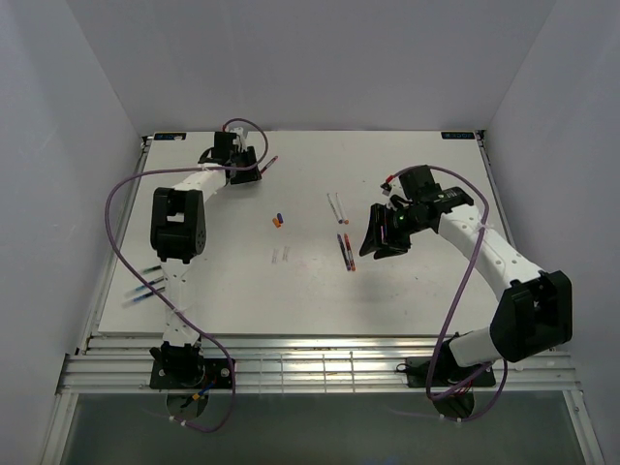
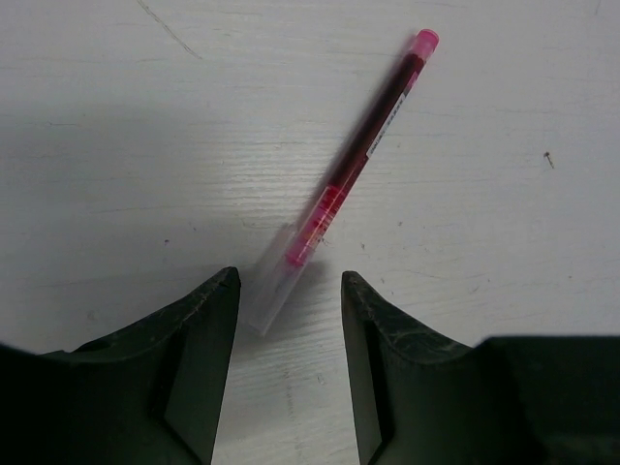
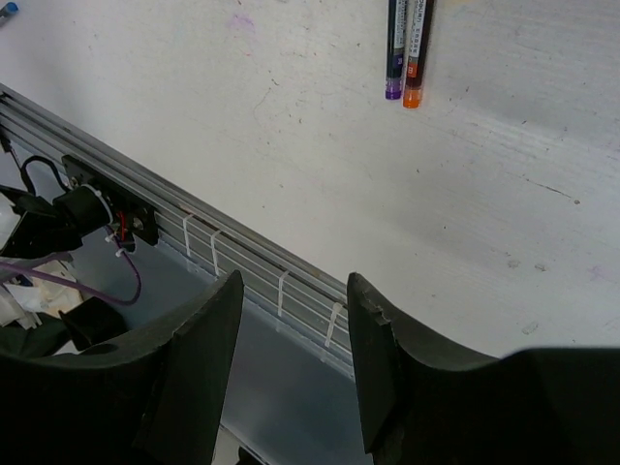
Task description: Open the pen caps
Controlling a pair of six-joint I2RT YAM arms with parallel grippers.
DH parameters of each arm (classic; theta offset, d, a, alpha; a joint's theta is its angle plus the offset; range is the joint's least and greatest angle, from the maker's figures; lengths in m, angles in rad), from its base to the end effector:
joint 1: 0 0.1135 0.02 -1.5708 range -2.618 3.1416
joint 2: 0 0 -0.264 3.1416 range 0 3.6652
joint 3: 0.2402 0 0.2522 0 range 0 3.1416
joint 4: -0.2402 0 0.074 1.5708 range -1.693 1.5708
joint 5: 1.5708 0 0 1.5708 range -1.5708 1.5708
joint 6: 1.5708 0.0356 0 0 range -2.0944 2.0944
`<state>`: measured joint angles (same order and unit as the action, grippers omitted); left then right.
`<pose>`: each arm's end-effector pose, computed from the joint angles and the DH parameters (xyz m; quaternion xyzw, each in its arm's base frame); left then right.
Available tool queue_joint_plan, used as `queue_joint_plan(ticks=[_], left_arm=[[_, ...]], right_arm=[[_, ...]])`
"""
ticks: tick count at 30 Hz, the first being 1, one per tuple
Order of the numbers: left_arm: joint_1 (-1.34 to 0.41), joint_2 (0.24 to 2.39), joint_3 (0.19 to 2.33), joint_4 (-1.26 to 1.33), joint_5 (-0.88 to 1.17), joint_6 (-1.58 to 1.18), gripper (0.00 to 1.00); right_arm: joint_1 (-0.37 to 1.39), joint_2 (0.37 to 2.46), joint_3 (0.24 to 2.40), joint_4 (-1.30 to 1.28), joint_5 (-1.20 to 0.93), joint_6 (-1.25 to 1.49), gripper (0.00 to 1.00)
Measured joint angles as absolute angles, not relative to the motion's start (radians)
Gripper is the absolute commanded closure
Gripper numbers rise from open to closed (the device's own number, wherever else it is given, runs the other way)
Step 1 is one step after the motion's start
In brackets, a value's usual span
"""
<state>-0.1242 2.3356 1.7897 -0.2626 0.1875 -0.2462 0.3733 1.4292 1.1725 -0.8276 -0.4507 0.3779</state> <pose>0.5137 -0.0708 0.1493 -0.0216 0.9246 -0.1536 0.3480 0.2592 0.1182 0.2770 -0.0516 0.9461 0.2879 0.1388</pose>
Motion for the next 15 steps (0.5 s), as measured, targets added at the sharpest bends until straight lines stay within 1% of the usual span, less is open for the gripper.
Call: queue_joint_plan(ticks=[4,8,11,14,15], left_arm=[[-0.144,2.337,1.801,-0.285,0.125,-0.226,0.44],[-0.159,2.342,1.809,-0.293,0.072,-0.218,0.49],[-0.169,2.348,1.821,-0.303,0.031,-0.209,0.55],[-0.179,2.349,1.823,-0.31,-0.015,-0.198,0.7],[-0.181,2.35,1.823,-0.311,-0.026,-0.197,0.77]], right_arm=[[0.373,1.404,1.16,-0.826,-0.45,0.382,0.47],[0.373,1.376,1.148,-0.823,-0.45,0.383,0.47],[0.373,1.362,1.139,-0.823,-0.45,0.383,0.47],[0.373,1.344,1.127,-0.822,-0.448,0.384,0.47],[0.373,1.336,1.126,-0.822,-0.448,0.385,0.47]])
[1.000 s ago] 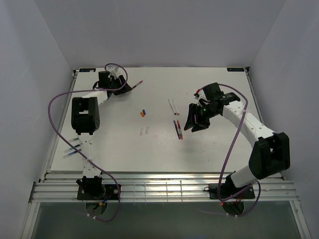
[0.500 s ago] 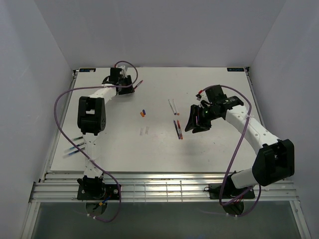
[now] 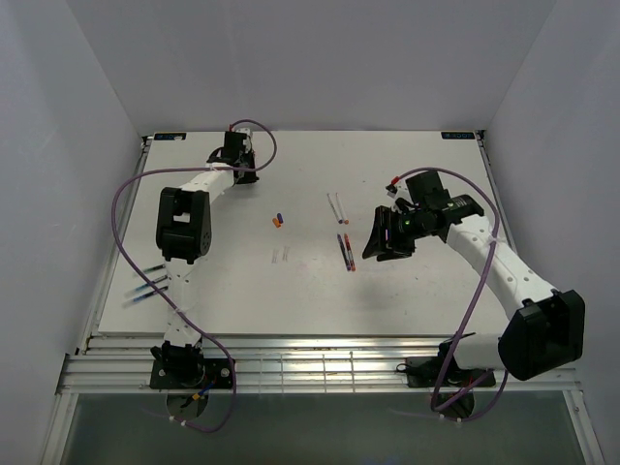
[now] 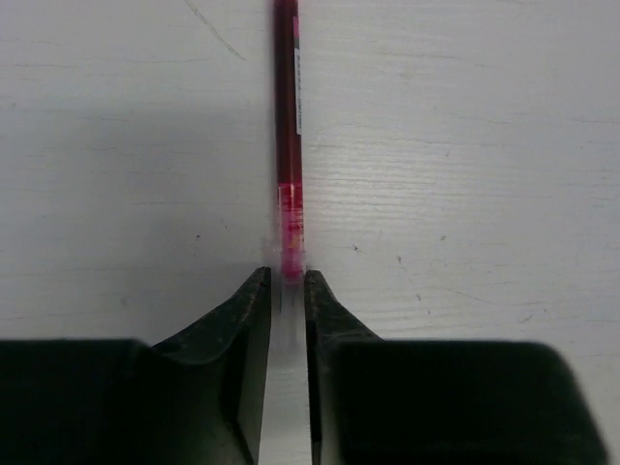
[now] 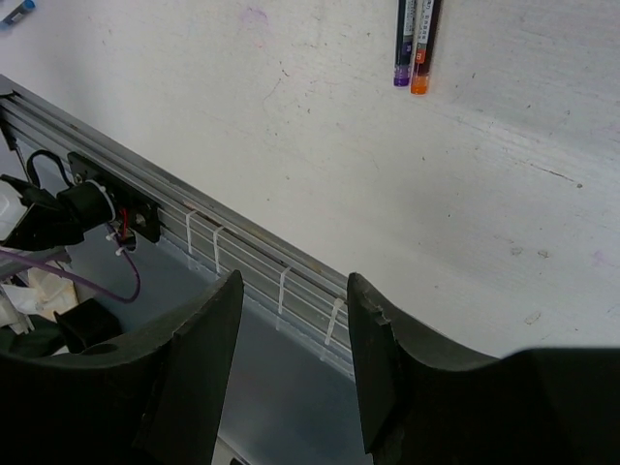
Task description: Open the pen caps
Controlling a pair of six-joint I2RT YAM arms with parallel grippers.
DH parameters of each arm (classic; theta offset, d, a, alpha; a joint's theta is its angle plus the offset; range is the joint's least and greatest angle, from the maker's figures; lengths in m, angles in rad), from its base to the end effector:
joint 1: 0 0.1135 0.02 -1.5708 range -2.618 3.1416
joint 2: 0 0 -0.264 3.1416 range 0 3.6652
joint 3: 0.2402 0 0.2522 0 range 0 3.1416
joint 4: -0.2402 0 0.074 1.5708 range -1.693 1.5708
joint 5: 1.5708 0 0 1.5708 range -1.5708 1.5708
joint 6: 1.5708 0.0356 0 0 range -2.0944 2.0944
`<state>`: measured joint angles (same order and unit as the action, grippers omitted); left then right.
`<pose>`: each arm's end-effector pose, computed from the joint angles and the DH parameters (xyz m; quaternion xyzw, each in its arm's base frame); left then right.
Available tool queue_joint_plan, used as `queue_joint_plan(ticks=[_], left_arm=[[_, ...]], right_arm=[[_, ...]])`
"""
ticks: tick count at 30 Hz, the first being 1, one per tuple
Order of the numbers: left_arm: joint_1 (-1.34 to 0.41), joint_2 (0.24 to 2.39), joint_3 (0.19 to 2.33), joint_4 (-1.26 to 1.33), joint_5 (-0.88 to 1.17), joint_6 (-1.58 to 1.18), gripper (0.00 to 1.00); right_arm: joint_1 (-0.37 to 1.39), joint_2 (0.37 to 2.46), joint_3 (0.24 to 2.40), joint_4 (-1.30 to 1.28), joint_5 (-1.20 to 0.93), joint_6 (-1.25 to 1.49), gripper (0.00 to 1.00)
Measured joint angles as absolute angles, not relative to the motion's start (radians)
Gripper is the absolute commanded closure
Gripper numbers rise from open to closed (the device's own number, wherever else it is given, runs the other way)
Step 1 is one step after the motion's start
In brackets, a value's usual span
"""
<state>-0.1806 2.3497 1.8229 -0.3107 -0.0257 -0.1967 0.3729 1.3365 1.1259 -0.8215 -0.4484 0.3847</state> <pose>0.5124 -0.0926 0.1487 -0.0121 0.9334 -0.0554 0.3543 0.2414 0.1110 0.2867 -0.0536 0.9402 0.2951 0.1618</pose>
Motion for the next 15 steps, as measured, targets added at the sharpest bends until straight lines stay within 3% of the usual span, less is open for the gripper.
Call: queue_joint_plan(ticks=[3,7,15], left_arm=[[-0.184,2.35,1.823,-0.31,-0.037,-0.193,0.82],[-0.194,2.341,1.791,-0.274,-0.038,-0.19,0.99],[-0.25,2.228,1.614,-0.215,-0.029,-0.216,1.0]], right_arm=[[0.373,1.305,1.116,-0.821,-0.447,0.384,0.47],[0.373,1.264,1.114,-0.824,-0.444,0.385,0.47],[0.373,1.159,1.076,-0.833,-0.439,0.387,0.46]])
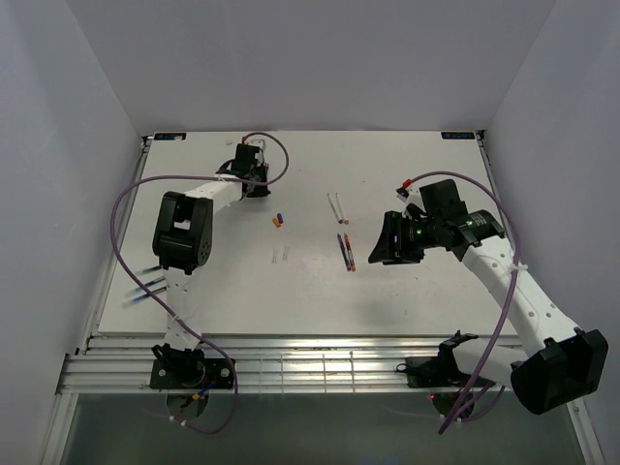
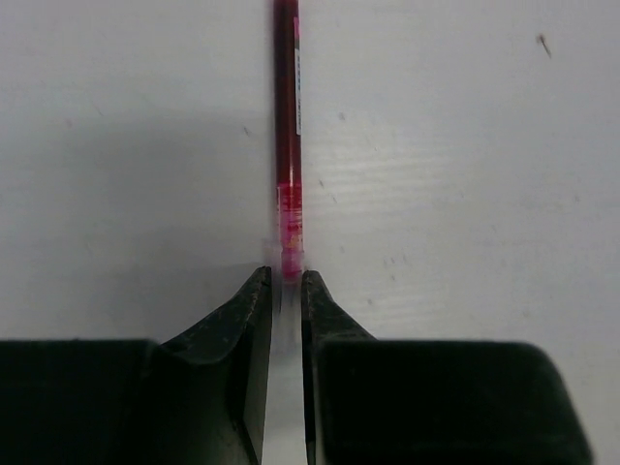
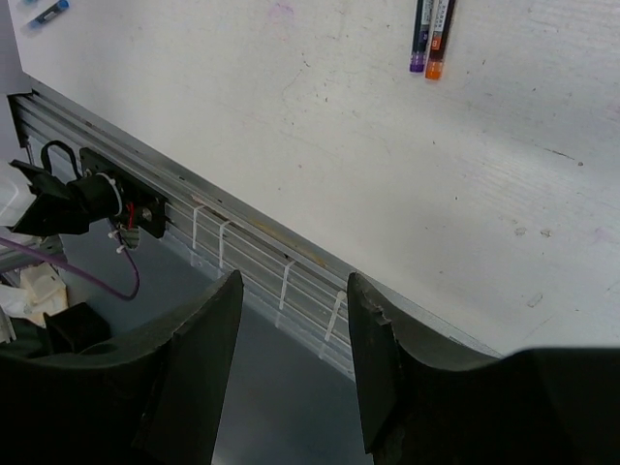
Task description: Open the pen caps
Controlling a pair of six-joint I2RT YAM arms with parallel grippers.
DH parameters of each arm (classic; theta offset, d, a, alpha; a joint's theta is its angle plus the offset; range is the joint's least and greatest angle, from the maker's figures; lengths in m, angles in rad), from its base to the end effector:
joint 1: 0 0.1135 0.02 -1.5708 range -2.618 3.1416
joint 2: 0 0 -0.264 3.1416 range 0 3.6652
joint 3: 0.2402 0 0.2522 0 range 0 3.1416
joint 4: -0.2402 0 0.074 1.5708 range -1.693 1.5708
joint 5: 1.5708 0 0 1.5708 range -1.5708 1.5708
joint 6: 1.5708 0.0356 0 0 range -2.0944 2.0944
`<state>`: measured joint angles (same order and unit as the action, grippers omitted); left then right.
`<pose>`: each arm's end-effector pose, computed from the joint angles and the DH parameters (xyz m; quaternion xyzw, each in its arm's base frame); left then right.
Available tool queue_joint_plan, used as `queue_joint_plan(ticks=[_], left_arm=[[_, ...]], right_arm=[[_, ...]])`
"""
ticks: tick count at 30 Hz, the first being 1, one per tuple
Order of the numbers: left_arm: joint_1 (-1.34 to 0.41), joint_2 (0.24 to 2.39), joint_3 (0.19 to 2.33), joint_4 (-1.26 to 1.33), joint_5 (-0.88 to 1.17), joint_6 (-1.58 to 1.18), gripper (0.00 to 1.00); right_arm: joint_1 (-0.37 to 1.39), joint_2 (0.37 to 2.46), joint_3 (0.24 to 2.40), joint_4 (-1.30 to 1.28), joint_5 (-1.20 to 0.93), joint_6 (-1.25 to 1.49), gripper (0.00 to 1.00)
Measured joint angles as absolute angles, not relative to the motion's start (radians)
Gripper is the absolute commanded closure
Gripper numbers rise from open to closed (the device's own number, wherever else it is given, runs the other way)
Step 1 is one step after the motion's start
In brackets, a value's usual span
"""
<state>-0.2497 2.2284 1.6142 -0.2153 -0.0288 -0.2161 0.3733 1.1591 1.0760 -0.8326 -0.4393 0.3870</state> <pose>0.4752 -0.1201 0.1495 0.0104 0.9320 -0.0705 0.3555 0.2069 0.0973 0.3107 -0.0638 0.9245 0.3081 0.2150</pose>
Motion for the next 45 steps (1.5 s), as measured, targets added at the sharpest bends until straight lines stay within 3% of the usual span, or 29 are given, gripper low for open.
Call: queue_joint_plan(ticks=[5,8,9,16,21,23,31,45], left_arm=[[-0.297,2.086,1.465,-0.31,0.039,-0.292,1.0],[-0.324,1.953,1.374,-0.352,0.127,-0.366,1.0],[-0.333,1.906,1.343,-0.352,0.148,-0.385,1.0],[-0.43,1.388,1.101,-0.341,0.198,-0.502,1.0],[-0.44,1.147,1.044,-0.352,0.202,-0.538,1.0],[-0.443,1.097,1.002,-0.348,0.228,-0.555,1.0],[-0.464,0.966,0.83,-0.437,0.302,-0.613,1.0],[-0.464,0.915,0.844,-0.489,0.391,-0.606,1.0]], right_arm=[[0.373,1.108,1.042,-0.832,-0.442,0.403,0.44],[0.373,1.085,1.007,-0.802,-0.48,0.413,0.33],[0.373,1.079,0.995,-0.785,-0.494,0.416,0.25],[0.373,1.103,0.992,-0.685,-0.559,0.439,0.19],[0.38,1.19,1.035,-0.615,-0.589,0.476,0.16],[0.389,1.217,1.047,-0.58,-0.603,0.504,0.16],[0.514,1.335,1.112,-0.383,-0.629,0.615,0.38],[0.679,1.618,1.288,-0.211,-0.627,0.78,0.42]])
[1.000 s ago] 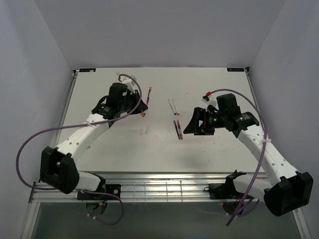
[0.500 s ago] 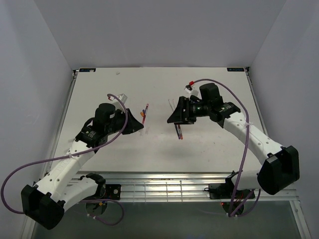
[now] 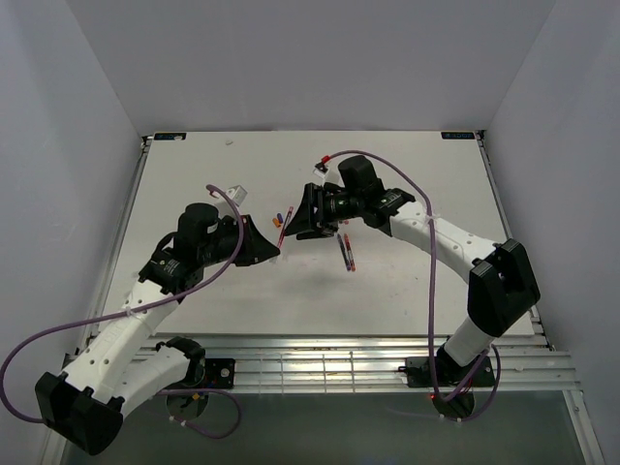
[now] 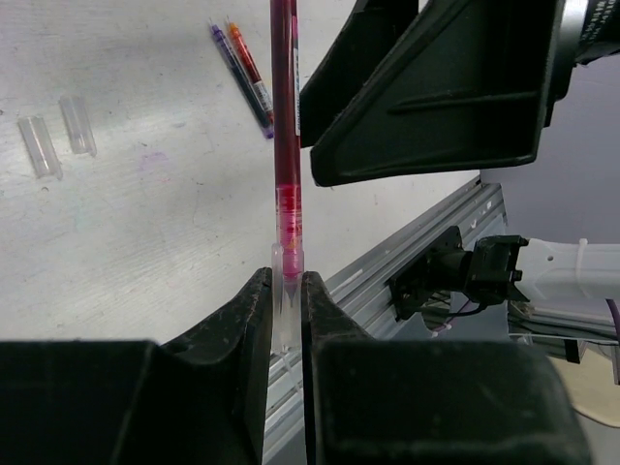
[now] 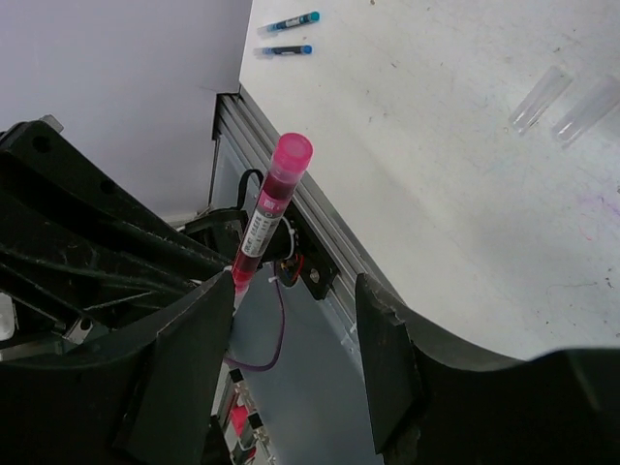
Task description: Open the pen caps
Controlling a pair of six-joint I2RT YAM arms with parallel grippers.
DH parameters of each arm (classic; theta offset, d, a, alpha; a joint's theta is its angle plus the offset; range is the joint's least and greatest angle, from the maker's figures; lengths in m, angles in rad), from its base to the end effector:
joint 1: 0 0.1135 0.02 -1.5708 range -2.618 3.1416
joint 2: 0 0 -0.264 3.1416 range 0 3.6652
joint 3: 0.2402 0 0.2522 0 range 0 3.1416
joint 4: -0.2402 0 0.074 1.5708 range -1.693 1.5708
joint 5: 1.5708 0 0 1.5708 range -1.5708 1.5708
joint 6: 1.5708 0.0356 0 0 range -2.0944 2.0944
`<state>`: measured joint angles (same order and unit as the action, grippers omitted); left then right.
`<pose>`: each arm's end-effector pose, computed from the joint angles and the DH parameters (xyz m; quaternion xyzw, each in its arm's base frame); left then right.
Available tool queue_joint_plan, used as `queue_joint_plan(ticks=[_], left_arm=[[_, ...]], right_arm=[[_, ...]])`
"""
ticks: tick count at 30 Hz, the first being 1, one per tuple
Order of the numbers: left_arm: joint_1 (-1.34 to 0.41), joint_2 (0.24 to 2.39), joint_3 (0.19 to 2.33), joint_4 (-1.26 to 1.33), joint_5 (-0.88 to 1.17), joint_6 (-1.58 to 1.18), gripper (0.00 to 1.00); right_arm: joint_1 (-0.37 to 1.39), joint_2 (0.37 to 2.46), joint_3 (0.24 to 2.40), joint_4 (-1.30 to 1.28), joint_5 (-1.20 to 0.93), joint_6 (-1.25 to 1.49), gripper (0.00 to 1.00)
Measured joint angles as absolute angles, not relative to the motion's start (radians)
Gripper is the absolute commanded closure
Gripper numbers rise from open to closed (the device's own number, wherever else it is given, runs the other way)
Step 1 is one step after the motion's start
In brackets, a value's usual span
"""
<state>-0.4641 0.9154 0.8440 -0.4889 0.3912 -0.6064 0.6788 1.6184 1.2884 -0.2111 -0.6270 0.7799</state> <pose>0.1712 -0.1009 0.3084 0.0328 0.8629 -0.3885 0.3216 0.2763 0.2497 0.3016 -0.1098 0.8346 0.5123 0.1704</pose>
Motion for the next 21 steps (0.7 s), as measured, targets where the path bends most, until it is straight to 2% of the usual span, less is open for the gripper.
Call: queue_joint_plan(ticks=[7,13,16,17,18,21], left_arm=[[-0.463,0.873,0.844,-0.525,0.393,-0.609,1.0],[-0.463,0.854,0.844,-0.53,0.403,-0.615,1.0],[-0.463,0.852,0.844,-0.543,0.406,-0.619,1.0],[-0.463,0.852,0.844,-0.55,0.406,-0.619,1.0],[-0.463,0.853,0.843,-0.555,0.406,-0.618,1.0],[-0.464,0.851,0.839,-0.566,0.416,-0.618,0.91]], right_arm=[[0.723,1.645,1.29,-0.152,-0.625,0.839,0.44],[0.769,1.687,1.313,-0.111,-0.625,0.878,0.53],[0.782,1.702,1.313,-0.086,-0.629,0.901,0.71],[0.786,1.703,1.313,-0.079,-0.632,0.912,0.84],[0.788,1.703,1.313,-0.066,-0.637,0.926,0.9],[0.797,1.699,1.31,-0.029,-0.652,0.954,0.92]])
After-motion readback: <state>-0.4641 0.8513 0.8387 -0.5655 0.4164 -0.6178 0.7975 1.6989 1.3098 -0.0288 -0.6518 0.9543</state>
